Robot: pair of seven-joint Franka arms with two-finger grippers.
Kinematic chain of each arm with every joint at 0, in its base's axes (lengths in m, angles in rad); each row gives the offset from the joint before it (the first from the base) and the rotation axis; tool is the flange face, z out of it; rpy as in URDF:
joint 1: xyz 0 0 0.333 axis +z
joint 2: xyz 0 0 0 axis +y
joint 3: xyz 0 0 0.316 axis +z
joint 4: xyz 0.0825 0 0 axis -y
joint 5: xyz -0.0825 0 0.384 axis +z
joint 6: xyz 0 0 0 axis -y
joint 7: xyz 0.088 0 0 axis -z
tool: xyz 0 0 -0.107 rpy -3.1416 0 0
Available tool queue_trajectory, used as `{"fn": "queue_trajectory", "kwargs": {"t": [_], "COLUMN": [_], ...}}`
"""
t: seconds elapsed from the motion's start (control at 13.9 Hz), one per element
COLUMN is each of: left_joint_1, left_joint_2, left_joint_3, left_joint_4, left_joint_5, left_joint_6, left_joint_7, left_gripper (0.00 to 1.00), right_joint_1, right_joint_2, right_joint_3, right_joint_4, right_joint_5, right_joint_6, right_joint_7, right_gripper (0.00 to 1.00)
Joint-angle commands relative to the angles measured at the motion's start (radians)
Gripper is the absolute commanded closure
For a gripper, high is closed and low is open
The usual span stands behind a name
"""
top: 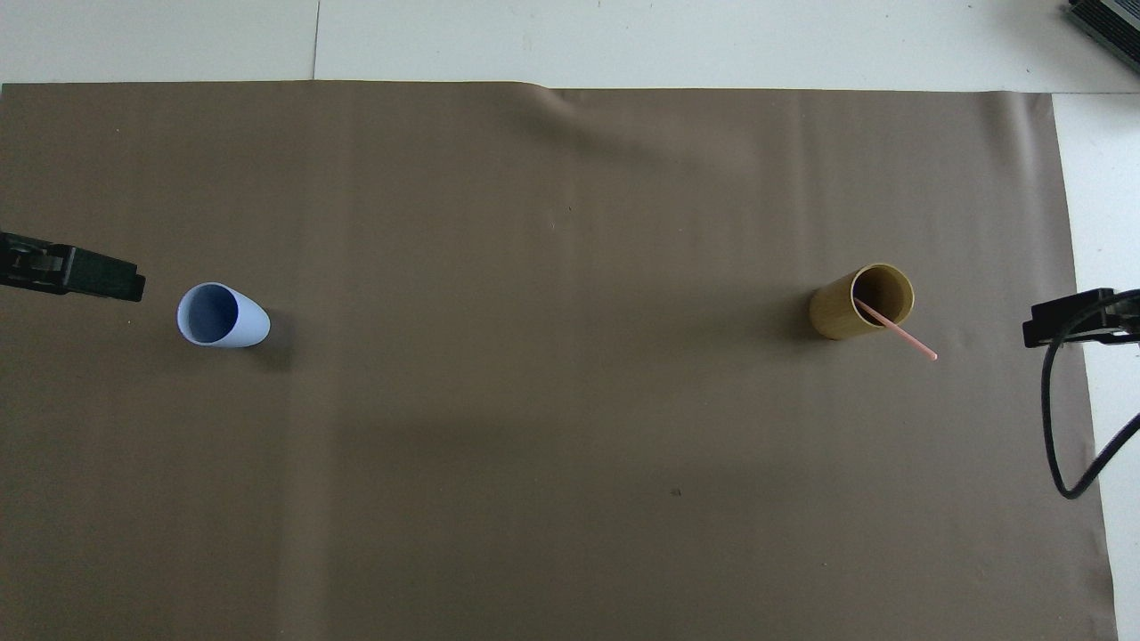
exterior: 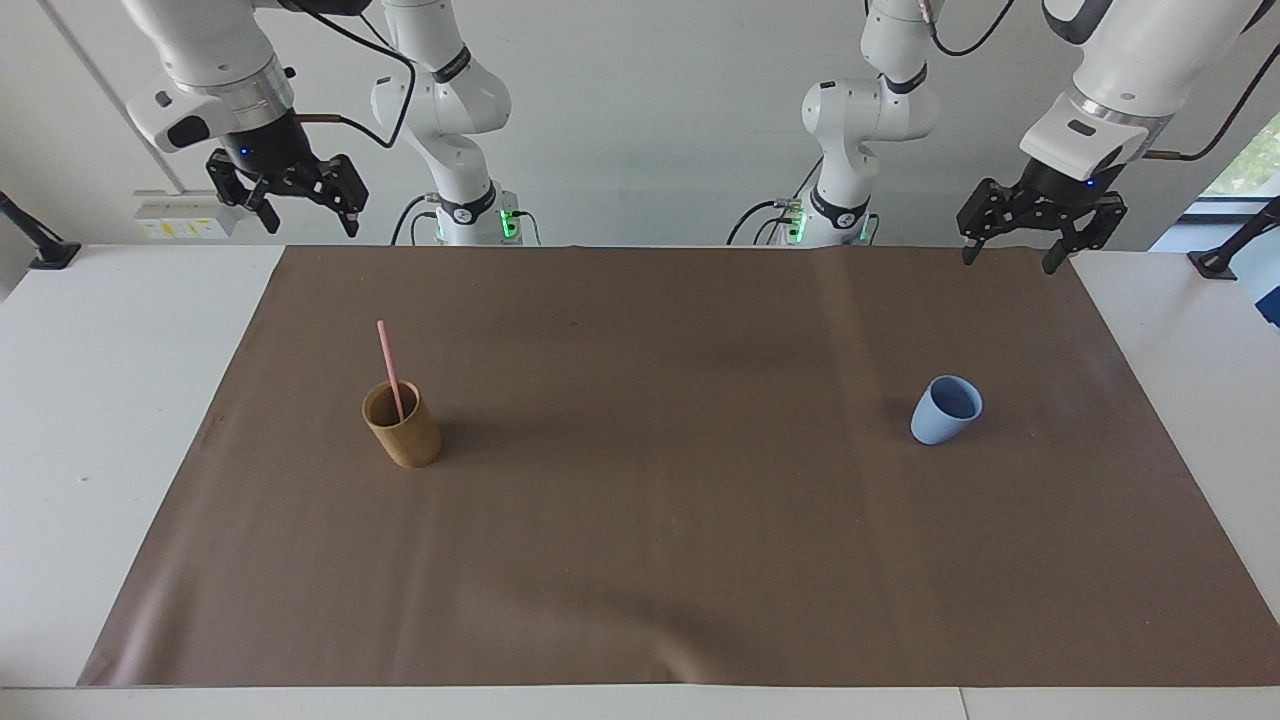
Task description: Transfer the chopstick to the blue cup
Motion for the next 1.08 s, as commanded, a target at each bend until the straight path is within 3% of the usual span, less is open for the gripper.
{"fn": "queue_trajectory", "kwargs": {"t": [0.0, 1.01], "left_joint_1": [0.009, 0.011], "left_joint_2": [0.001, 0.0], "left_joint_3": [-0.007, -0.007], "left_joint_4": [0.013, 0.013], "left_joint_5": [0.016, 0.016], "left_joint_6": [-0.022, -0.028], "left_joint_7": [-0.01, -0.01], "left_gripper": [0.0, 0.0], "right_joint_1": [0.003, 0.003], "right_joint_2": [-0.011, -0.015], "right_joint_3": [0.004, 0.006], "right_joint_4": [-0.013, -0.02], "right_joint_5": [-0.004, 0.002], "right_joint_6": [-0.002, 0.003], "right_joint_7": [0.027, 0.018], "right_gripper": [0.0, 0.0]}}
